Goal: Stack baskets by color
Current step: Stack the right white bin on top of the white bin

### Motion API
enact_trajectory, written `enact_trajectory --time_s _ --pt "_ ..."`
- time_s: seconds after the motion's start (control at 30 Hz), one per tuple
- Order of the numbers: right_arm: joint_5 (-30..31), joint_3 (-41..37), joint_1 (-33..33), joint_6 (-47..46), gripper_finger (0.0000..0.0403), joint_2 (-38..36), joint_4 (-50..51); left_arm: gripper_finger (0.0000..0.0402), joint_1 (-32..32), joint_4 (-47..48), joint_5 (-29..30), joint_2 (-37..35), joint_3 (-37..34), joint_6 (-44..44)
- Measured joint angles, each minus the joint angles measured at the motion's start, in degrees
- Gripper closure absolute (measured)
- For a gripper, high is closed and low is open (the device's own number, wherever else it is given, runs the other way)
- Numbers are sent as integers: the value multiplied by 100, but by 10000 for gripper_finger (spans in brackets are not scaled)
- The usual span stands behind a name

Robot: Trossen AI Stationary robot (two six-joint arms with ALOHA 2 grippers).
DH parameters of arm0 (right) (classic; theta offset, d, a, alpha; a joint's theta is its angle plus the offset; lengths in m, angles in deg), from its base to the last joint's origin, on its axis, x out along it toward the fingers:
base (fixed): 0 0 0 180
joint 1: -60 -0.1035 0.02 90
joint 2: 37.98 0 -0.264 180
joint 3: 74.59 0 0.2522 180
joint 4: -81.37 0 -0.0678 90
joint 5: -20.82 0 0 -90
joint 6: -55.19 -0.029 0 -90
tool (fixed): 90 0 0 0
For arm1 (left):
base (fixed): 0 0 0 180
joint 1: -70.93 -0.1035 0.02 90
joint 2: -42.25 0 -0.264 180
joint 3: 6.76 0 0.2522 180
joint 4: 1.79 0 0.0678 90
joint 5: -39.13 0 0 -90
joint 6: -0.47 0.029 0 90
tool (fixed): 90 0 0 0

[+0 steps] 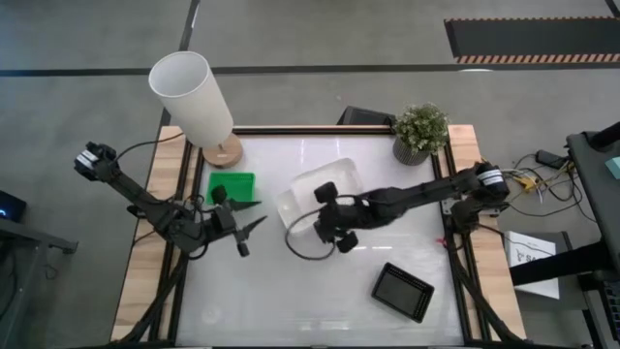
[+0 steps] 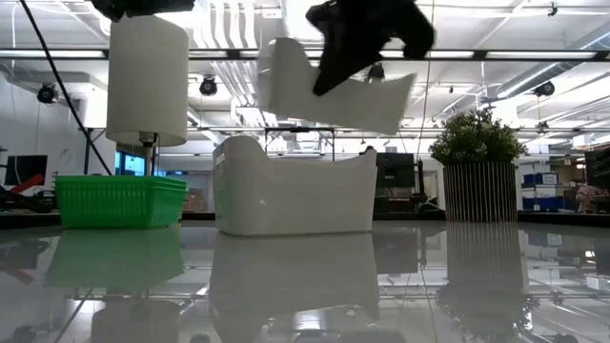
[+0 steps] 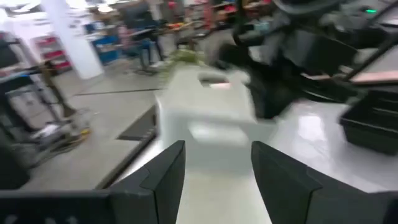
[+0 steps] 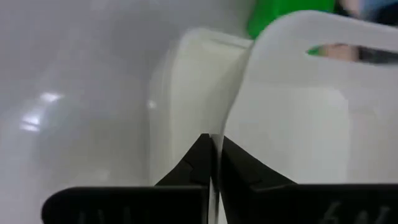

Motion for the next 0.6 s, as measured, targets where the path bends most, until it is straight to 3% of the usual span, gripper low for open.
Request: enact_trajectory --time_s 0.1,0.27,0.6 --pt "-706 499 229 -216 395 286 290 233 2 -21 347 -91 58 45" --pt "-1186 1197 345 -41 395 800 572 233 0 -31 493 -389 73 54" --pt "-1322 2393 391 -353 395 1914 1833 233 2 -30 498 -587 -23 1"
